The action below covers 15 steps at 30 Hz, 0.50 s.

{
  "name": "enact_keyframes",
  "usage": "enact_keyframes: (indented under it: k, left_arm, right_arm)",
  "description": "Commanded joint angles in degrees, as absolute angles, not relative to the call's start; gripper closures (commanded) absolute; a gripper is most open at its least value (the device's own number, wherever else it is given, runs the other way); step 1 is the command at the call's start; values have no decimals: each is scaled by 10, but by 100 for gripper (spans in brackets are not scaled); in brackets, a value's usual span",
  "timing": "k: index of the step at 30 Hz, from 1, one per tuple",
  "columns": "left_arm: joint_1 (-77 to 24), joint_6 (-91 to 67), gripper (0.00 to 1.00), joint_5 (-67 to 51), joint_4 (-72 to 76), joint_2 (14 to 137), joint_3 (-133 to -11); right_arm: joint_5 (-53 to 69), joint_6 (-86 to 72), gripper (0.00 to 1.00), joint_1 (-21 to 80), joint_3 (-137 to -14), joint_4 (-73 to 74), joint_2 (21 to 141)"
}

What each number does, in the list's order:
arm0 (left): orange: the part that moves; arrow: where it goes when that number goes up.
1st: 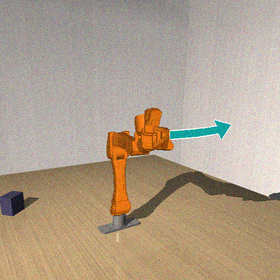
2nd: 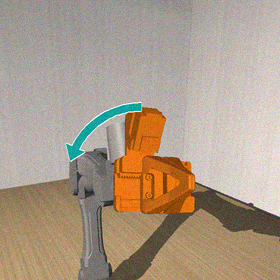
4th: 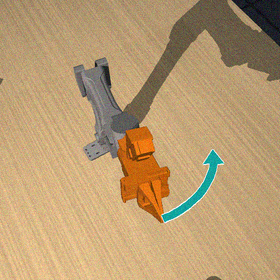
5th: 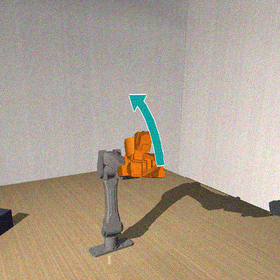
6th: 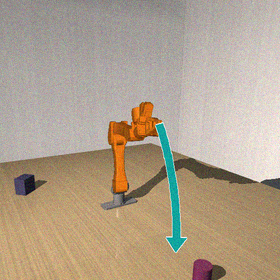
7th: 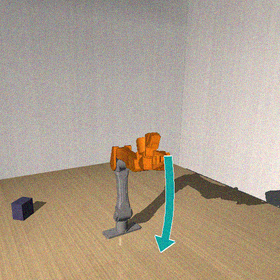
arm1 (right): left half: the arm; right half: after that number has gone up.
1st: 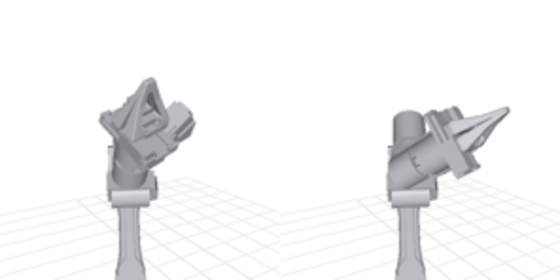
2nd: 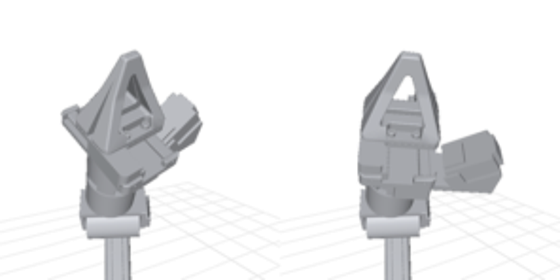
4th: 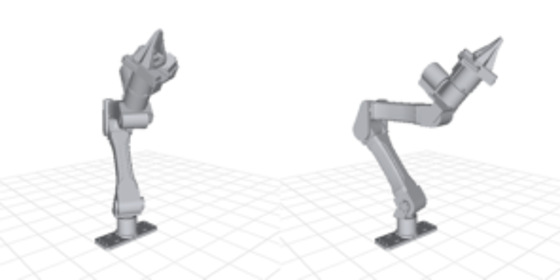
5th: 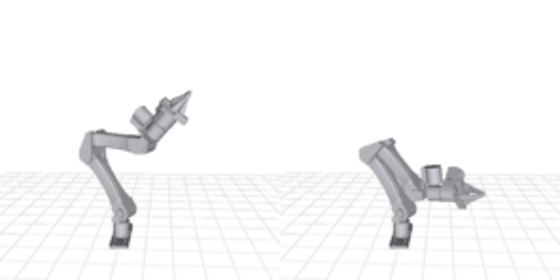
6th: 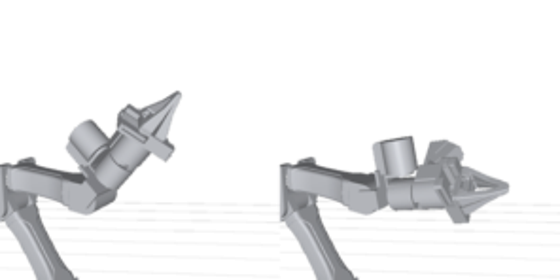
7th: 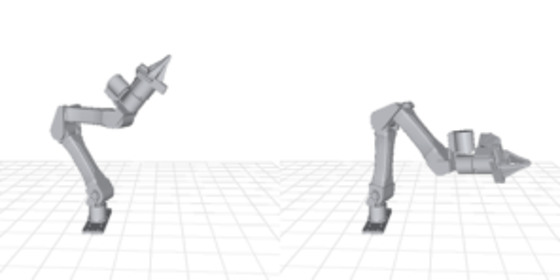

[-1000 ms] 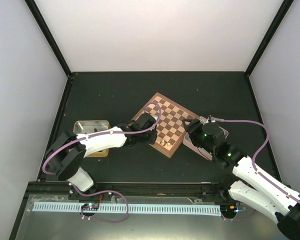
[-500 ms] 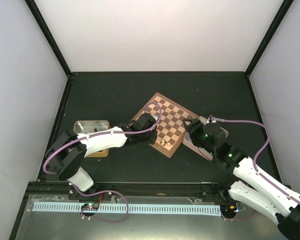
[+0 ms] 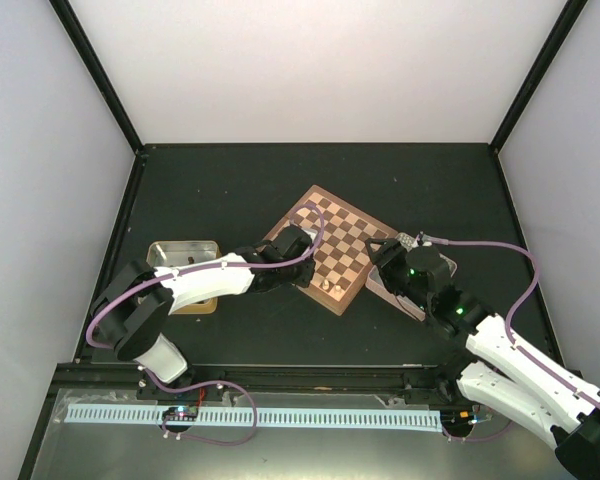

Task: Set up the chess pieces on the board
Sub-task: Place the chess piece on the chessboard.

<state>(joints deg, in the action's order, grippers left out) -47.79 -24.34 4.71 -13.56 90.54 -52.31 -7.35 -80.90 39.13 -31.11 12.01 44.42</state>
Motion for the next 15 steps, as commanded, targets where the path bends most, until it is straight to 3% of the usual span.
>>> enact_keyframes:
  k: [1,15]
  left_arm:
    - [-476,-239,71,45,-123,906,-539]
    - [-474,-249,53,32,-165,834,-567]
  right_arm:
    - [-78,-808,30,391,-303,110,438]
    - [-119,-726,30,391,-331,155,426]
